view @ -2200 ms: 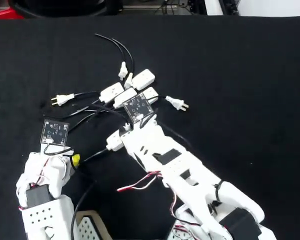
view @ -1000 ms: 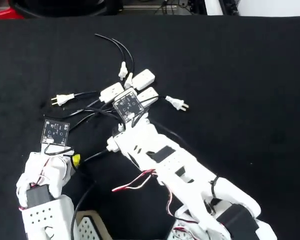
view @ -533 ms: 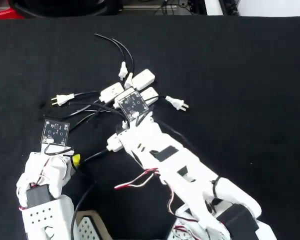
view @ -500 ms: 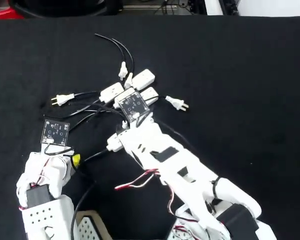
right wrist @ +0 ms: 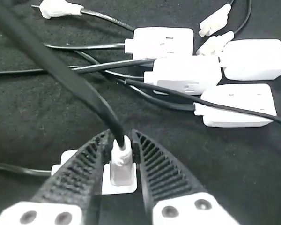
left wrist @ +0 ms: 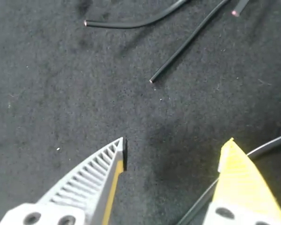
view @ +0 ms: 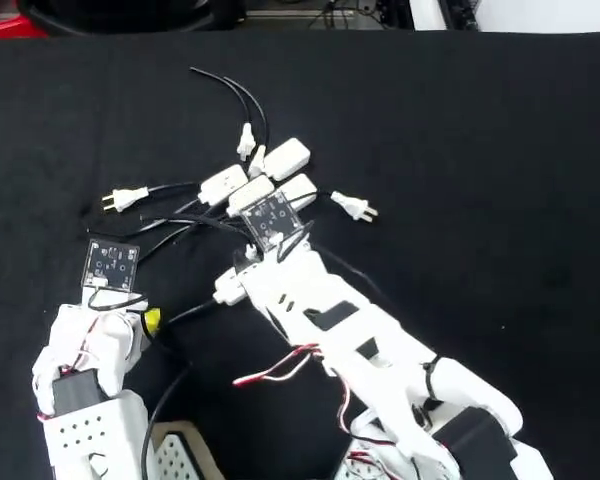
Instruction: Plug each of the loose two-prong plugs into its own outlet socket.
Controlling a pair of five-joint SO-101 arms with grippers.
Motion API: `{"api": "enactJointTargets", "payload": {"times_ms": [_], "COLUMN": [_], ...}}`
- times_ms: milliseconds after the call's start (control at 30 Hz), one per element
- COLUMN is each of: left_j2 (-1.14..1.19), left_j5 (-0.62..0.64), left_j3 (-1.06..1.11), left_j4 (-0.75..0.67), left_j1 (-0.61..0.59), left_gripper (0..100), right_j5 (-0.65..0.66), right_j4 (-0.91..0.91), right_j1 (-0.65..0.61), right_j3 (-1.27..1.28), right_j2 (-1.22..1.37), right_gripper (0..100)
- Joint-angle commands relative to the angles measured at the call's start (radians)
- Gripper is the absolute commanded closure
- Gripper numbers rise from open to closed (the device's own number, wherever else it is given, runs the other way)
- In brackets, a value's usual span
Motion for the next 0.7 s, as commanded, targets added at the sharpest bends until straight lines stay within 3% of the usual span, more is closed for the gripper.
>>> {"api": "enactJointTargets", "payload": {"times_ms": [0, 400, 467, 667], "left_j2": [-0.006, -0.006, -0.006, -0.006], "left_j5": [-0.012, -0.012, -0.012, -0.012], "left_j3": [-0.004, -0.004, -0.004, -0.004], "left_j4": [0.005, 0.005, 0.005, 0.005], "left_j1": [0.007, 0.008, 0.008, 0.01], "left_gripper": [69, 69, 69, 69], "right_j5": [0.008, 0.002, 0.0, 0.021], "right_j4": [-0.011, 0.199, 0.201, 0.276], "right_j1": [0.003, -0.023, -0.021, -0.048], "right_j3": [-0.01, -0.143, -0.15, -0.202], "right_j2": [0.059, 0.111, 0.108, 0.107], "right_gripper": [98.7, 98.0, 92.6, 62.1]}}
